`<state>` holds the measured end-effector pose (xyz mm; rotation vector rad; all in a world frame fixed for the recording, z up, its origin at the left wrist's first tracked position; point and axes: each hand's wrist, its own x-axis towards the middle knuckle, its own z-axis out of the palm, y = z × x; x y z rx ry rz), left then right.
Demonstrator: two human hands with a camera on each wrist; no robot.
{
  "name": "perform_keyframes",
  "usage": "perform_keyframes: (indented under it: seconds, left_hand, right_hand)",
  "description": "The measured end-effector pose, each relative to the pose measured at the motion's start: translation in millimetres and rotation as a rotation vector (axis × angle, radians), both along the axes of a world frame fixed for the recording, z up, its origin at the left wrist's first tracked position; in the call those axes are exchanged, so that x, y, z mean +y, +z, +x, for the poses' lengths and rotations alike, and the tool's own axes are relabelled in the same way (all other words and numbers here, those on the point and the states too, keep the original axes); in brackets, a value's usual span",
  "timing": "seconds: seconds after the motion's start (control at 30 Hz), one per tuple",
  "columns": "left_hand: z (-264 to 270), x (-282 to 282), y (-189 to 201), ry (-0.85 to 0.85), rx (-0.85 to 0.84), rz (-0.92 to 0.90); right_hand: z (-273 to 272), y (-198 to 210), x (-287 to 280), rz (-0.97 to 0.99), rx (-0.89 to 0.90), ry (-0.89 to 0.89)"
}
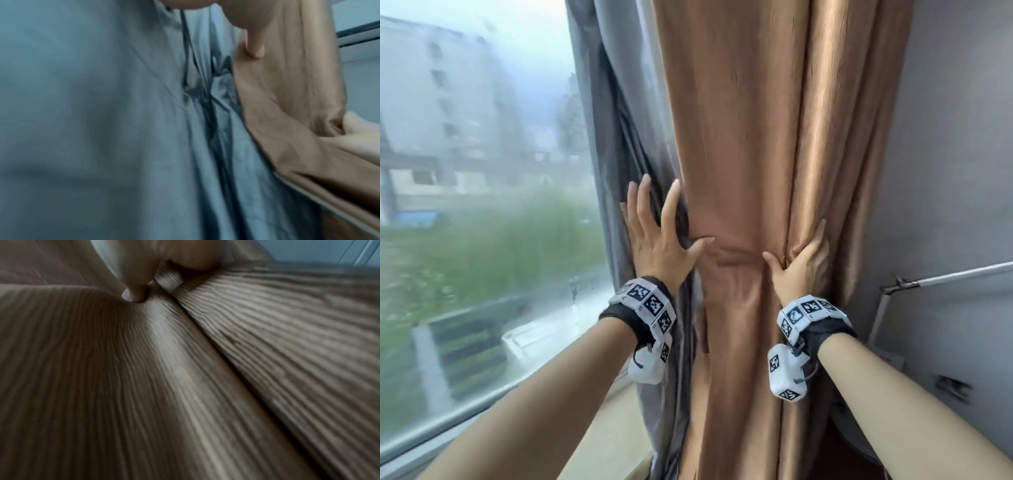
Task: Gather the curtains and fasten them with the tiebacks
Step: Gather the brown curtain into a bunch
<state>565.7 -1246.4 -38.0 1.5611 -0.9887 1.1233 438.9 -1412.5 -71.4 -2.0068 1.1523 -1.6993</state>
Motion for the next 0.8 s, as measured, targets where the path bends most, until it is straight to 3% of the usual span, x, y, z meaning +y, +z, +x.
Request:
perform_keyframes:
  seconds: [0.07,0.13,0.23,0.37,0.43,0.53,0.63,0.8]
  left_hand:
    - [10,16,-1,0.077,-0.023,-0.02]
    - [14,28,-1,0.098,0.101,0.001]
    - [17,33,-5,-0.186,0.382,0.028]
    - [-6,5,-7,-0.61,0.497,0.099]
    - [-24,-11,-4,-0.667,0.56,0.127]
    - [-38,-26,3,-0.791,0.64,0.022]
    - [-42,-37,5,-0.81,0.67,-0.028]
    - [-84,-74,8,-0.883,0.694,0.153]
  right_hand:
    - [6,0,1,0.001,-0.005,0.001]
    - [8,2,2,0.001,-0.01,0.002]
    - [8,0,7,0.011,-0.015,0.007]
    - [-14,-1,6,0.025,-0.015,-0.013]
    - [-27,0,6,0.043,-0.054,-0.005]
    - [-37,1,8,0.061,-0.066,-0.008]
    - [-43,1,7,0.085,-0.076,0.065]
    - [-86,1,-10,0.086,-0.158,0.187]
